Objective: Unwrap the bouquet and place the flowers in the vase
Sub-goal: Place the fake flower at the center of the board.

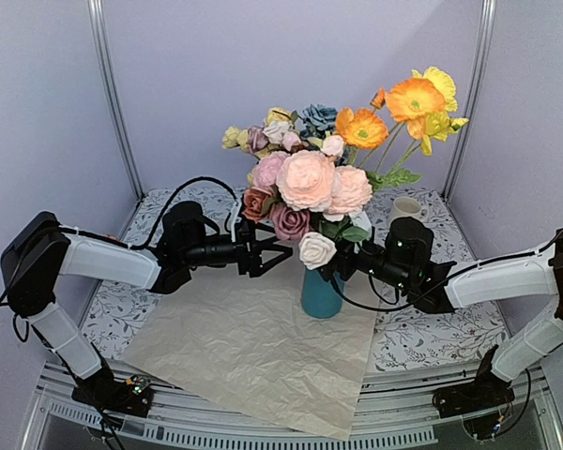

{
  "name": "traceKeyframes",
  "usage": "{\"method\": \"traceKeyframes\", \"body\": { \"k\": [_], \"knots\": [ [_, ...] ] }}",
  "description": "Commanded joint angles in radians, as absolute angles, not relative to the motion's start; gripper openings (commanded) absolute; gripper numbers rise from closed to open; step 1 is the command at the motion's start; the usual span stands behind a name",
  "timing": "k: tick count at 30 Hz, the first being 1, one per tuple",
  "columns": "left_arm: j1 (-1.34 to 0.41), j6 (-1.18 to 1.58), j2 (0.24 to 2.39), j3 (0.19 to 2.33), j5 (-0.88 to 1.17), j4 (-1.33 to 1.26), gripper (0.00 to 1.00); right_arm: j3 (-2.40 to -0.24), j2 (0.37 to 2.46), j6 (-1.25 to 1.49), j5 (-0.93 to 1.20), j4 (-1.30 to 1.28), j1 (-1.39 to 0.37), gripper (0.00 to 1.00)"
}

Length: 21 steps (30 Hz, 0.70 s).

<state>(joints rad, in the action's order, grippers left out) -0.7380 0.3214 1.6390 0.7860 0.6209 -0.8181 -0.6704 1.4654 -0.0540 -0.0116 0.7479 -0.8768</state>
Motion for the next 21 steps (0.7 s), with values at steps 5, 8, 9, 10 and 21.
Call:
{"method": "traceKeyframes", "body": {
  "k": [5, 8, 9, 10, 21],
  "knots": [
    [-0.754, 0.294, 1.611, 0.773, 0.604, -0.817, 0.81, -0.737, 1.440, -0.024, -0.107, 0.556, -0.877, 0.99],
    [-0.754, 0.286, 1.597, 0.765, 0.592, -0.799, 0.81, -0.748, 1.442, -0.016, -0.101, 0.530, -0.868, 0.99],
    [-0.755, 0.283, 1.592, 0.761, 0.589, -0.797, 0.81, -0.752, 1.443, -0.014, -0.106, 0.522, -0.866, 0.99],
    [-0.755, 0.281, 1.588, 0.758, 0.587, -0.795, 0.81, -0.755, 1.442, -0.010, -0.112, 0.515, -0.862, 0.99],
    [-0.754, 0.270, 1.547, 0.735, 0.562, -0.765, 0.81, -0.751, 1.414, 0.029, -0.071, 0.487, -0.837, 0.68]
  ]
}}
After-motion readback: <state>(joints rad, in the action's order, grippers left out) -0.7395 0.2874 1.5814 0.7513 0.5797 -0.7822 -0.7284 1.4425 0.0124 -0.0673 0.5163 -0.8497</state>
